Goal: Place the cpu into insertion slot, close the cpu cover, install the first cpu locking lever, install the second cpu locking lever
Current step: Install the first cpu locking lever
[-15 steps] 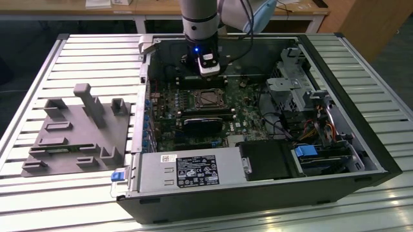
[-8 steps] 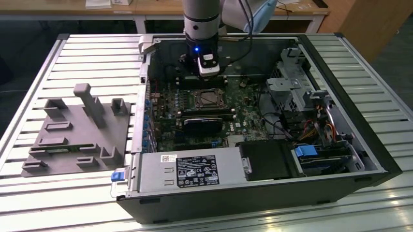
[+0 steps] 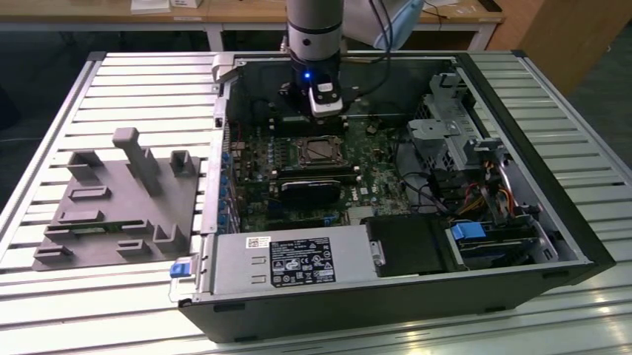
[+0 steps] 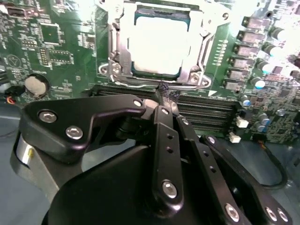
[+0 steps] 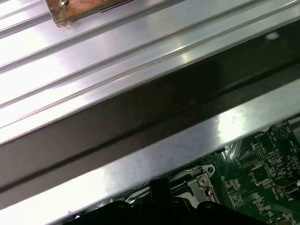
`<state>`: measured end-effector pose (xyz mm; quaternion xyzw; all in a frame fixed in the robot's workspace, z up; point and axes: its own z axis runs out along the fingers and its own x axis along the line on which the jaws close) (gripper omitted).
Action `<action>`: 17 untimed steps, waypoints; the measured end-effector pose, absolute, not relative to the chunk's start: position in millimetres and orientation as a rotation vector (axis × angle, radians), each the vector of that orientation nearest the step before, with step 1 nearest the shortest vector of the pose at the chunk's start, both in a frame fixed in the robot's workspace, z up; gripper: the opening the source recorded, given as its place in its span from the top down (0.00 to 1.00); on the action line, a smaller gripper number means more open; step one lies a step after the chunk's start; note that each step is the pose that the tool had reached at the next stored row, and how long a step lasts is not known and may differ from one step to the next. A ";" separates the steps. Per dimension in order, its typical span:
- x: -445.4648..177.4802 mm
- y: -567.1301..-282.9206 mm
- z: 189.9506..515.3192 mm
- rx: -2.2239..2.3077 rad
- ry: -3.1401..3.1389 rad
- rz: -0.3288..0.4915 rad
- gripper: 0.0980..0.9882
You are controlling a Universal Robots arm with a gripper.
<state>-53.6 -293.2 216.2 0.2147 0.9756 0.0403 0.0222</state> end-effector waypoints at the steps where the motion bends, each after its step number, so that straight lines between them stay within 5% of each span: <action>1: -52.8 -293.9 216.3 0.665 3.022 0.125 1.00; 17: -52.2 -321.4 216.2 0.658 3.023 0.112 1.00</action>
